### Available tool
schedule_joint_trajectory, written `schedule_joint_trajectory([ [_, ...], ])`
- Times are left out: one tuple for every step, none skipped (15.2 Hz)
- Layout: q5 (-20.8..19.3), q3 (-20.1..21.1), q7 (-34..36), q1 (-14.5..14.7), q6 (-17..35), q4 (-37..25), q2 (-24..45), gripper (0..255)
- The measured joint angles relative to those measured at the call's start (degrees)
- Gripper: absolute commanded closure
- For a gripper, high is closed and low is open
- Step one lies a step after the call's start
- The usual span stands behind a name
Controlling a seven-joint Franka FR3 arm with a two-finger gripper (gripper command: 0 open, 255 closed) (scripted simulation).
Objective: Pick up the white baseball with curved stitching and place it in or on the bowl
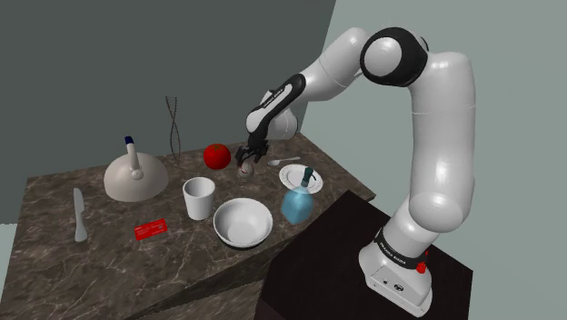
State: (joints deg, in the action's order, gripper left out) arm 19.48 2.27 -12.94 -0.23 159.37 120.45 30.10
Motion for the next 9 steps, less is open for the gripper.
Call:
schedule_joint_trajectory([
  [0.1,0.1,-0.1,0.0,0.3,-0.5,0.8,0],
  [0.2,0.2,0.0,0.1,0.8,-0.8,1.7,0],
  [0.3,0.4,-0.2,0.0,1.2,-1.1,2.3,0],
  [0.3,0.4,-0.2,0.0,1.4,-1.3,2.6,0],
  [0.3,0.4,-0.3,-0.1,1.5,-1.4,2.8,0],
  [0.3,0.4,-0.3,-0.1,1.5,-1.5,2.9,0],
  [0.3,0.5,-0.3,-0.1,1.5,-1.5,2.9,0],
  [0.3,0.5,-0.3,-0.1,1.6,-1.5,3.0,0],
  [0.3,0.5,-0.3,-0.1,1.6,-1.5,3.0,0],
])
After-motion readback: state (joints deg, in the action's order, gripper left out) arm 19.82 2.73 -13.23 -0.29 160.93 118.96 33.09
